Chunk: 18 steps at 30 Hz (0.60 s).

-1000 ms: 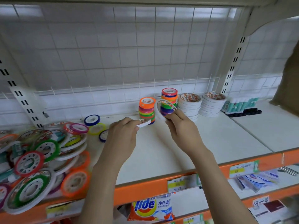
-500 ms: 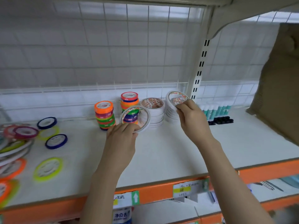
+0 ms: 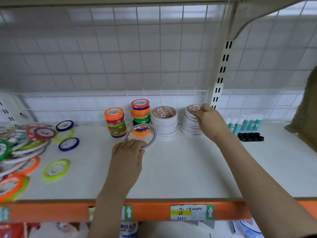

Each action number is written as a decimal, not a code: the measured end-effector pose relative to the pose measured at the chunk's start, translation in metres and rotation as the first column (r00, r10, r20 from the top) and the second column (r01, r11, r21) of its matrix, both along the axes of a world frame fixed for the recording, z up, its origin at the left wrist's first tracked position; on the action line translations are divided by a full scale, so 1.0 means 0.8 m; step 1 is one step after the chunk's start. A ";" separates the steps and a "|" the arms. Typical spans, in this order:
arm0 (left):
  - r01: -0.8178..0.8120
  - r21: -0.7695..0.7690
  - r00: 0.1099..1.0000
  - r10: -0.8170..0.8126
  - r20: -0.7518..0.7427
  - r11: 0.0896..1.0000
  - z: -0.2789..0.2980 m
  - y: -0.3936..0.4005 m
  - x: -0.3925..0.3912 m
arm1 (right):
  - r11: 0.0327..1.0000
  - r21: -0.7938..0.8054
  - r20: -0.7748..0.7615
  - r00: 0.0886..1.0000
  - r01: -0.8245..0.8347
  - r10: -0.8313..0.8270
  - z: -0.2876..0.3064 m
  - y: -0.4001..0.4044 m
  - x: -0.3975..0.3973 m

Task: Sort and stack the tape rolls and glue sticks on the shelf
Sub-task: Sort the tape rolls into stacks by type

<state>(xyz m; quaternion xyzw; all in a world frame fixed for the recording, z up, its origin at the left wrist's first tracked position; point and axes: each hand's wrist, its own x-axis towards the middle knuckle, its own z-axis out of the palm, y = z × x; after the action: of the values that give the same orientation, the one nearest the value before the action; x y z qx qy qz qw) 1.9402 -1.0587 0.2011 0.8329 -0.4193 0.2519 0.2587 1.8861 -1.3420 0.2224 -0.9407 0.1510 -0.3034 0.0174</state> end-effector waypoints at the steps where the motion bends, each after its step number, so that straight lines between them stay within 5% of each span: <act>1: -0.008 -0.004 1.000 0.008 0.004 1.000 -0.001 0.001 0.000 | 1.000 0.008 0.009 1.000 -0.009 0.009 -0.001 0.001 0.001; 9: -0.013 0.033 1.000 0.012 0.015 0.999 -0.001 0.003 -0.001 | 1.000 -0.011 0.000 1.000 0.029 -0.029 -0.005 0.007 -0.001; 14: 0.006 0.042 1.000 -0.007 0.024 0.999 0.018 -0.008 -0.001 | 0.999 -0.005 0.182 0.982 0.042 -0.041 -0.013 0.037 -0.029; 18: 0.050 0.051 0.999 -0.049 -0.009 0.997 0.044 -0.037 0.001 | 0.999 0.034 0.064 0.997 0.035 -0.037 -0.043 0.066 -0.059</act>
<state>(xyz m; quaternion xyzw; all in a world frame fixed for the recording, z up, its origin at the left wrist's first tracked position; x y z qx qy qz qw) 1.9410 -1.0887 0.2364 0.8297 -0.4452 0.2314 0.2449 1.8389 -1.2895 0.1880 -0.9271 0.1722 -0.3314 0.0324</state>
